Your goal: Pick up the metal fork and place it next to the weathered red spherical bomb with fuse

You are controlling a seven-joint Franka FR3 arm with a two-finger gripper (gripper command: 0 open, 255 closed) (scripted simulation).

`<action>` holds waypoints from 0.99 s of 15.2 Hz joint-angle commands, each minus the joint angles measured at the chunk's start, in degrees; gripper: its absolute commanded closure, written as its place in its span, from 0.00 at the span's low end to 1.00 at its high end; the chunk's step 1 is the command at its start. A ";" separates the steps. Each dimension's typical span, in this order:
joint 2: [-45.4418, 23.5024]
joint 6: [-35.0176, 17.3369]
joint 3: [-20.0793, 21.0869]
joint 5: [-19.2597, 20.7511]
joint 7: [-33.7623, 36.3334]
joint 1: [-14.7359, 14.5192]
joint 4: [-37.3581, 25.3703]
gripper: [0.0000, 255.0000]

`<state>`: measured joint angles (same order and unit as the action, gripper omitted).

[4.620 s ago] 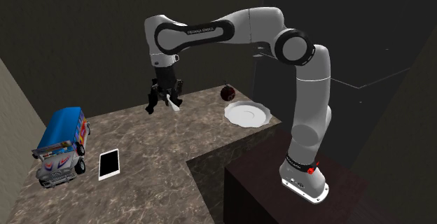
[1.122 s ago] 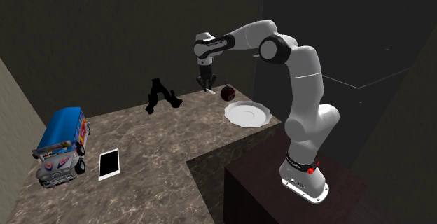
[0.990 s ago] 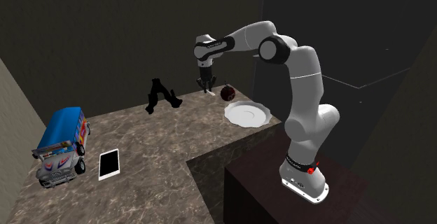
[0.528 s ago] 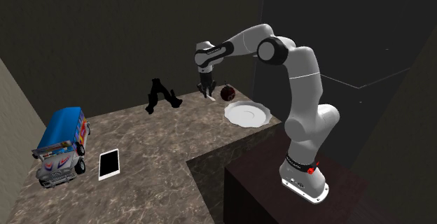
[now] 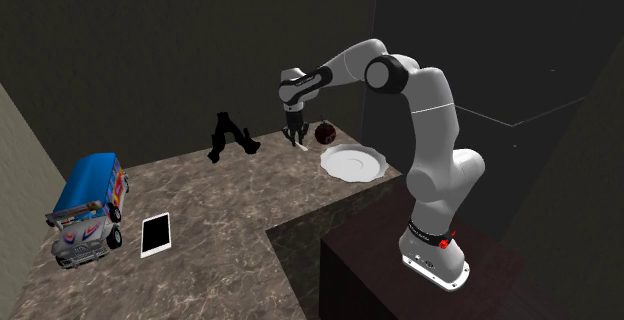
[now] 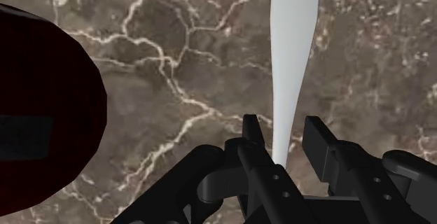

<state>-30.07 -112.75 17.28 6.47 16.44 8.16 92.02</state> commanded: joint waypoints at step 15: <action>1.28 6.50 0.29 -0.53 -0.40 -0.05 -5.33 0.00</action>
<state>-28.77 -107.86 17.57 5.98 16.20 8.12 88.29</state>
